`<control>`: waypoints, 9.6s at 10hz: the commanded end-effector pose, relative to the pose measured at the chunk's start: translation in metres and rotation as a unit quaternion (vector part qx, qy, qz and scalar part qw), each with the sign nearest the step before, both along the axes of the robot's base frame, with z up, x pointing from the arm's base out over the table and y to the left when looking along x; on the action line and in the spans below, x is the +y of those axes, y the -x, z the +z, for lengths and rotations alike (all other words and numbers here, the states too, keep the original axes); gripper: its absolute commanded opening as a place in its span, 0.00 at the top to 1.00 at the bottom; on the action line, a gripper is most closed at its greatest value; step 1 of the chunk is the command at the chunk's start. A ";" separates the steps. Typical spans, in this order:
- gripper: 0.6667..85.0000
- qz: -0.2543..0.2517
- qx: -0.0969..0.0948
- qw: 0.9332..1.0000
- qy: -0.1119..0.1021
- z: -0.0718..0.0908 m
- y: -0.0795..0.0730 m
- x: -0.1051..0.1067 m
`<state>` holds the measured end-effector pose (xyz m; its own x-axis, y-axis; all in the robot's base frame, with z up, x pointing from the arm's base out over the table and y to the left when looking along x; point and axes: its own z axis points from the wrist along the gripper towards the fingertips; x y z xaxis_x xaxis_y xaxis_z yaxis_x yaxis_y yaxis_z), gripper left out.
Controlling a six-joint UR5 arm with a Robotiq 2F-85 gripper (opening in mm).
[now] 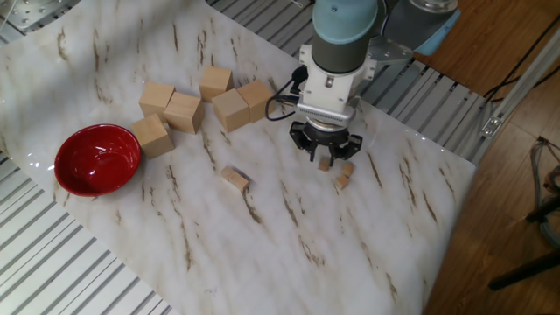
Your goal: Stack the blocks into a pyramid shape
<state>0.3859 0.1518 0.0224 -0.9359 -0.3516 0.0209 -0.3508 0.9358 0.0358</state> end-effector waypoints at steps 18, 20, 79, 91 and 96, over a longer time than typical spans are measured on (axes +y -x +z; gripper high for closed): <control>0.63 -0.008 -0.017 1.000 -0.004 -0.016 -0.010 0.005; 0.67 -0.012 -0.018 1.000 -0.006 -0.016 -0.011 0.006; 1.00 0.513 -0.099 0.853 0.005 0.063 -0.170 -0.128; 1.00 0.511 -0.105 0.853 -0.031 0.039 -0.149 -0.124; 1.00 0.502 -0.111 0.857 -0.024 0.027 -0.144 -0.119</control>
